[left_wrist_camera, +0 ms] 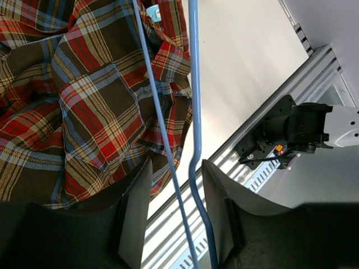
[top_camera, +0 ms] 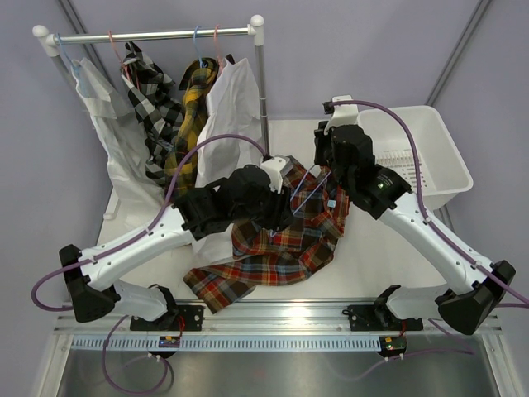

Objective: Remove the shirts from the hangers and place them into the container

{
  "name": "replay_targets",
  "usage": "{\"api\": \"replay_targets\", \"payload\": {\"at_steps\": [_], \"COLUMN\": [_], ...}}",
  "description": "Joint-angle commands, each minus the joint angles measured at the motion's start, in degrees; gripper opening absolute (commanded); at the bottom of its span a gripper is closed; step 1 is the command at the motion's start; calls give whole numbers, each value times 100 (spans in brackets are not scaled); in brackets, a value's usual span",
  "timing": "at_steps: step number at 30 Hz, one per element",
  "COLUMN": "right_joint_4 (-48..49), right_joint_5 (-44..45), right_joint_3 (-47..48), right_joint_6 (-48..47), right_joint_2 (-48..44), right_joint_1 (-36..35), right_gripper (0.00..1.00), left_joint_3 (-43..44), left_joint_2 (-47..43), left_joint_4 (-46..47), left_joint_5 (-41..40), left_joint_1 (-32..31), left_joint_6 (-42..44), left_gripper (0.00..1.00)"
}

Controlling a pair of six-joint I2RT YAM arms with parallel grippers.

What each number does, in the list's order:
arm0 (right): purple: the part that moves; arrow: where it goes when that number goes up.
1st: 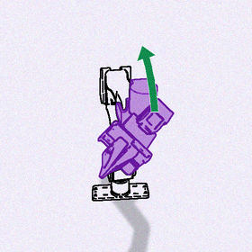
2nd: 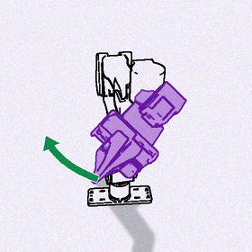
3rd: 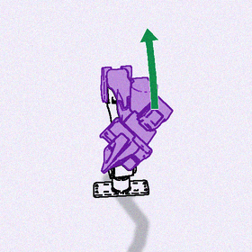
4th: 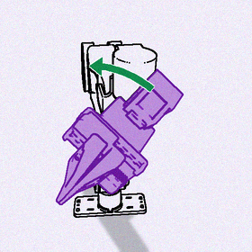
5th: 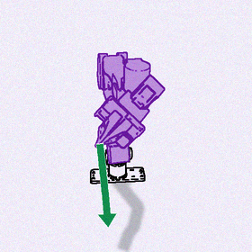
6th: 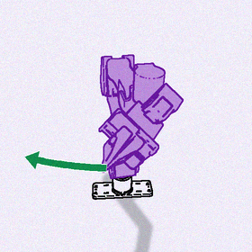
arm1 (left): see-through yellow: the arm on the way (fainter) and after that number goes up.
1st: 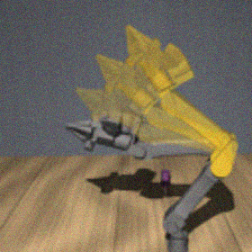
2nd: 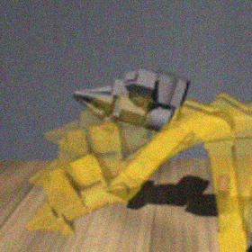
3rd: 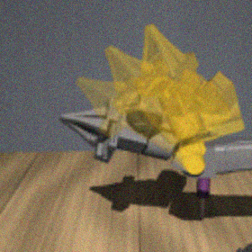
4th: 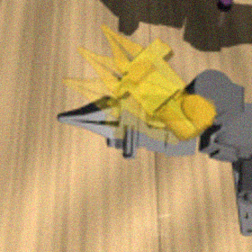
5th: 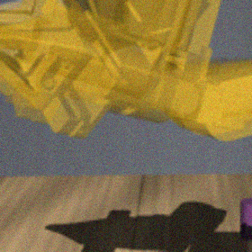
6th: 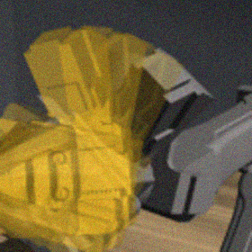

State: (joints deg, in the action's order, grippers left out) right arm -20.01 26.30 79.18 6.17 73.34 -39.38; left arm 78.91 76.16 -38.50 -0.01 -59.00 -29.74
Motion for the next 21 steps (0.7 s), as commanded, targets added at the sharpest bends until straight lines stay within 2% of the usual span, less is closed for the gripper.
{"api": "replay_targets", "payload": {"at_steps": [1,4,5,7,8,14,17,18,21], "right_joint_4": [384,340,296,243,174,-326,-714,-793,-1092], "right_joint_5": [244,243,226,191,165,-283,-609,-766,-1056], "right_joint_3": [300,291,274,230,212,45,89,98,124], "right_joint_6": [-143,-125,-125,-64,-29,340,498,551,648], "right_joint_2": [22,22,14,-4,-13,-180,-311,-373,-610], "right_joint_1": [-79,-105,-123,-132,-141,-141,-141,-141,-141], "right_gripper": [0,0,0,0,0,0,23,39,60], "left_joint_3": [-69,-87,-87,-113,-122,-297,-438,-464,-552], "left_joint_2": [-198,-251,-294,-373,-443,-786,-989,-1076,-1252], "left_joint_4": [80,80,71,80,71,71,45,10,-149], "left_joint_5": [27,-174,-253,-341,-437,-728,-842,-869,-983], "left_joint_1": [-41,-41,-41,-41,-50,-50,-50,-50,-50], "left_joint_6": [-24,12,55,117,195,609,767,802,926], "left_gripper": [40,29,19,10,1,0,0,0,0]}}
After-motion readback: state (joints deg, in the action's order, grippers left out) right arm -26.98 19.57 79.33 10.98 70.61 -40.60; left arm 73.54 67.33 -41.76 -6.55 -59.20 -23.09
